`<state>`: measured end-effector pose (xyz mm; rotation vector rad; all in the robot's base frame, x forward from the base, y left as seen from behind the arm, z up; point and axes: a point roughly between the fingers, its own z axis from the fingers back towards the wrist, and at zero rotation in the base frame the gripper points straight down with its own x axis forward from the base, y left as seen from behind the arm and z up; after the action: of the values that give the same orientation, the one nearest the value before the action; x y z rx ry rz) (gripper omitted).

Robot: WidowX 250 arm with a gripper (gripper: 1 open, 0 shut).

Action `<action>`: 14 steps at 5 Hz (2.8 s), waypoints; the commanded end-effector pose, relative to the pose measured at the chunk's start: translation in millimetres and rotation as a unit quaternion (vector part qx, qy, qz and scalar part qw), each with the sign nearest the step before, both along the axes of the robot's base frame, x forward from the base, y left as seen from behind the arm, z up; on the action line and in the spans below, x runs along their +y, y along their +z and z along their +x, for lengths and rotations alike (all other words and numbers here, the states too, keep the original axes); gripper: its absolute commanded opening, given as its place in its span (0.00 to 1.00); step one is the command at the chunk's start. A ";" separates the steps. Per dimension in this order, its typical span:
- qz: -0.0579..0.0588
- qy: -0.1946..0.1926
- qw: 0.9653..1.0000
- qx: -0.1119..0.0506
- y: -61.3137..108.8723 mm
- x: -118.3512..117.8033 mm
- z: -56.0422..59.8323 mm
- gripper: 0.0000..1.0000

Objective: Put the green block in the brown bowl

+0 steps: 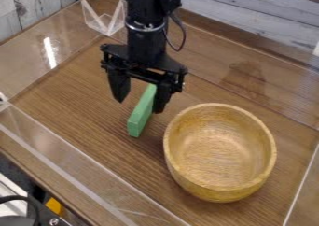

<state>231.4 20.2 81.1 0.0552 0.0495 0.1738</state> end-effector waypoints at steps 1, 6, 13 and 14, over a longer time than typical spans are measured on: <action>0.001 0.013 1.000 -0.013 -7.6 10.2 1.0 1.00; -0.006 -0.010 1.000 -0.015 1.2 12.3 17.6 0.00; -0.043 -0.164 0.985 -0.018 14.0 -125.8 -21.7 0.00; -0.050 -0.194 0.980 -0.017 4.6 -122.2 -24.5 0.00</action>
<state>203.7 -101.3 81.9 -0.0311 0.0296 -0.2128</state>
